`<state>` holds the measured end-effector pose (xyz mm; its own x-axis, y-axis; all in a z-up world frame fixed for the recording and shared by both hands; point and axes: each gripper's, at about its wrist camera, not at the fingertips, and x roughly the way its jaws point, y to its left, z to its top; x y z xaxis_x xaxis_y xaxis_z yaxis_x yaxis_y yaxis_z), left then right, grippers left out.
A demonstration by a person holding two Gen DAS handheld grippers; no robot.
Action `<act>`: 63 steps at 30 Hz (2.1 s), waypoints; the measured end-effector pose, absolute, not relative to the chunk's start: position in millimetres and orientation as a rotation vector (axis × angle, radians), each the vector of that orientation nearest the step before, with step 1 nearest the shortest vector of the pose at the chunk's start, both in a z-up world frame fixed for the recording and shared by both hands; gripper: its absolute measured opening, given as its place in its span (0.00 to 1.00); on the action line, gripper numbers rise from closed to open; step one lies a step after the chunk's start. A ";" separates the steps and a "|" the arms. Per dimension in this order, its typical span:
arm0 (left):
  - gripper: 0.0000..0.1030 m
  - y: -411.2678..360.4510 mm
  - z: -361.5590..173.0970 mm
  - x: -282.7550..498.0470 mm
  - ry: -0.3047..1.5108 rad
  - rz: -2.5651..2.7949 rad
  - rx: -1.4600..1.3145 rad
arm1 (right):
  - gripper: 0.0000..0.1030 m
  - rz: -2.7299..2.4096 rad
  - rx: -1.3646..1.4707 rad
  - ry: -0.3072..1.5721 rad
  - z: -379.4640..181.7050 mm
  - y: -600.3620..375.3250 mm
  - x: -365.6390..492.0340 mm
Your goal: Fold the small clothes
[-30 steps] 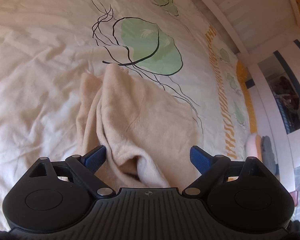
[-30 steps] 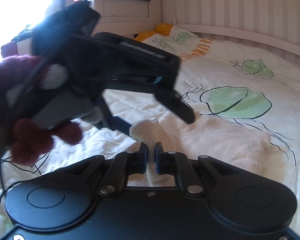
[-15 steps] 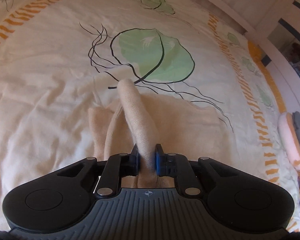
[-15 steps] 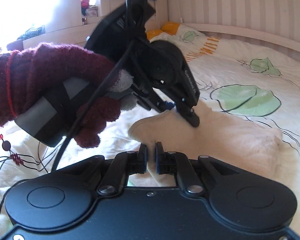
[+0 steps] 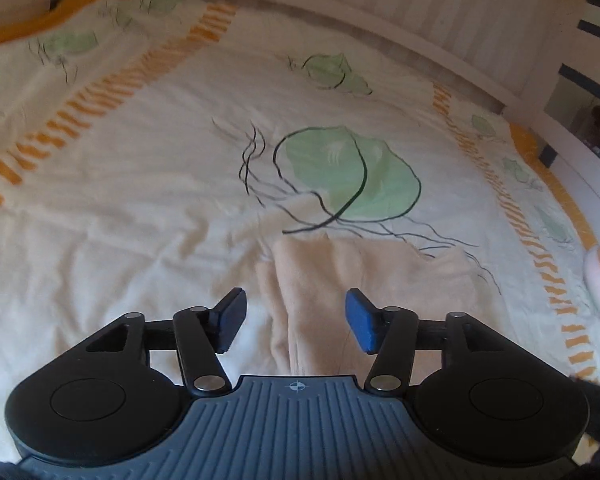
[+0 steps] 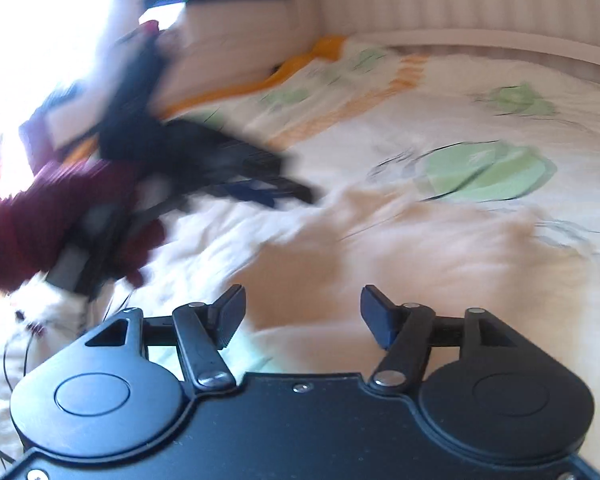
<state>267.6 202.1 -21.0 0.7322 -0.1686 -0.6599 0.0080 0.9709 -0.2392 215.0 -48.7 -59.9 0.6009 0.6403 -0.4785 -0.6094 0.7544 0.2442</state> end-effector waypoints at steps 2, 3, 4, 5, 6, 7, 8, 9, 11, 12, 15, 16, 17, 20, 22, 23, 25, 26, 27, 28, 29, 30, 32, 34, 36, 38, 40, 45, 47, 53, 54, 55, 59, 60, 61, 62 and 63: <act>0.53 186.1 -8.8 254.0 0.691 -0.112 -0.174 | 0.68 0.667 0.090 0.576 -56.2 -66.3 228.9; 0.54 177.0 -6.8 248.4 0.672 -0.128 -0.156 | 0.68 0.635 0.088 0.574 -56.3 -72.6 236.1; 0.56 167.9 -7.3 243.9 0.661 -0.150 -0.143 | 0.68 0.608 0.084 0.577 -57.9 -77.1 243.7; 0.56 159.6 -10.4 241.7 0.663 -0.174 -0.132 | 0.68 0.589 0.089 0.582 -58.0 -79.4 251.0; 0.57 150.9 -17.1 242.0 0.675 -0.193 -0.119 | 0.68 0.577 0.099 0.589 -60.1 -82.4 255.9; 0.57 144.6 -24.2 243.3 0.690 -0.195 -0.107 | 0.68 0.567 0.109 0.602 -62.6 -86.3 258.5; 0.57 142.4 -33.7 243.3 0.713 -0.194 -0.100 | 0.68 0.563 0.113 0.615 -64.9 -90.3 261.2; 0.57 143.6 -45.4 244.0 0.750 -0.191 -0.107 | 0.68 0.560 0.116 0.626 -67.6 -93.2 263.1; 0.57 151.4 -68.1 242.8 0.819 -0.159 -0.134 | 0.68 0.563 0.119 0.650 -72.4 -99.2 267.0; 0.58 155.5 -78.4 241.8 0.852 -0.141 -0.136 | 0.68 0.561 0.122 0.657 -73.1 -101.4 269.8; 0.66 174.3 -95.6 231.2 0.874 -0.141 -0.210 | 0.69 0.551 0.179 0.669 -74.8 -110.4 290.5; 0.66 178.3 -96.2 228.3 0.870 -0.148 -0.228 | 0.70 0.551 0.218 0.678 -76.4 -113.8 302.2; 0.66 180.2 -95.9 226.7 0.868 -0.152 -0.231 | 0.71 0.552 0.253 0.690 -77.8 -116.0 312.7; 0.66 178.6 -96.3 226.9 0.866 -0.155 -0.215 | 0.71 0.541 0.294 0.720 -83.6 -117.3 343.4; 0.66 177.3 -97.3 227.7 0.864 -0.154 -0.215 | 0.71 0.517 0.245 0.744 -90.4 -110.6 366.5; 0.66 177.2 -97.7 227.4 0.863 -0.154 -0.216 | 0.71 0.505 0.218 0.755 -94.1 -107.6 377.2; 0.66 176.2 -98.7 226.0 0.859 -0.153 -0.219 | 0.71 0.467 0.160 0.768 -101.3 -101.7 397.7; 0.66 176.8 -98.5 225.7 0.857 -0.153 -0.223 | 0.71 0.447 0.134 0.767 -104.1 -99.5 406.0; 0.66 176.4 -99.0 225.5 0.856 -0.153 -0.226 | 0.71 0.426 0.114 0.763 -106.1 -98.3 412.5; 0.66 176.1 -99.4 226.1 0.856 -0.153 -0.230 | 0.71 0.400 0.103 0.754 -107.0 -98.6 417.0; 0.66 177.3 -99.4 225.0 0.855 -0.153 -0.233 | 0.71 0.371 0.106 0.738 -105.1 -101.3 418.8; 0.66 178.2 -98.7 224.6 0.854 -0.154 -0.237 | 0.71 0.362 0.130 0.720 -101.7 -105.9 417.1; 0.66 179.7 -97.7 223.8 0.852 -0.159 -0.245 | 0.71 0.396 0.204 0.676 -90.3 -117.8 404.5; 0.66 181.4 -97.4 222.6 0.855 -0.165 -0.250 | 0.71 0.468 0.252 0.646 -80.0 -127.8 385.9; 0.66 182.0 -97.3 223.1 0.857 -0.168 -0.251 | 0.71 0.525 0.255 0.653 -75.3 -132.1 368.6; 0.67 182.3 -97.6 223.6 0.861 -0.166 -0.251 | 0.71 0.556 0.214 0.688 -79.1 -128.1 358.7; 0.67 181.3 -97.7 223.6 0.861 -0.165 -0.248 | 0.71 0.553 0.151 0.715 -88.8 -120.0 356.9; 0.67 181.5 -97.6 224.5 0.864 -0.167 -0.252 | 0.71 0.457 0.111 0.721 -106.2 -99.8 393.5; 0.67 181.5 -97.0 224.6 0.866 -0.169 -0.254 | 0.71 0.391 0.123 0.713 -108.5 -100.7 405.0; 0.70 192.0 -77.2 206.4 0.825 -0.170 -0.301 | 0.76 0.477 0.299 0.726 -102.2 -133.6 373.1; 0.77 192.7 -71.9 203.2 0.810 -0.172 -0.302 | 0.78 0.512 0.331 0.735 -103.4 -137.8 365.4; 0.84 193.1 -65.5 200.8 0.791 -0.178 -0.304 | 0.81 0.544 0.364 0.742 -104.6 -140.8 358.3; 0.92 190.3 -56.2 206.9 0.750 -0.211 -0.333 | 0.84 0.636 0.452 0.792 -115.8 -136.9 345.8; 0.95 188.5 -57.8 212.0 0.756 -0.213 -0.337 | 0.85 0.652 0.462 0.809 -120.1 -132.7 345.8; 0.97 186.2 -60.9 217.7 0.767 -0.214 -0.337 | 0.87 0.663 0.461 0.824 -124.1 -126.8 345.6; 0.97 183.9 -66.6 224.9 0.785 -0.218 -0.334 | 0.87 0.670 0.457 0.835 -127.6 -122.4 345.7; 0.97 182.8 -72.5 231.2 0.806 -0.214 -0.334 | 0.87 0.679 0.457 0.845 -131.7 -117.5 346.9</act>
<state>231.2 182.8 -72.5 0.6751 -0.3121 -0.6685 0.0602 0.9264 -0.3718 346.9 -117.5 -131.7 0.4775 0.7044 -0.5252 -0.3611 0.7023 0.6136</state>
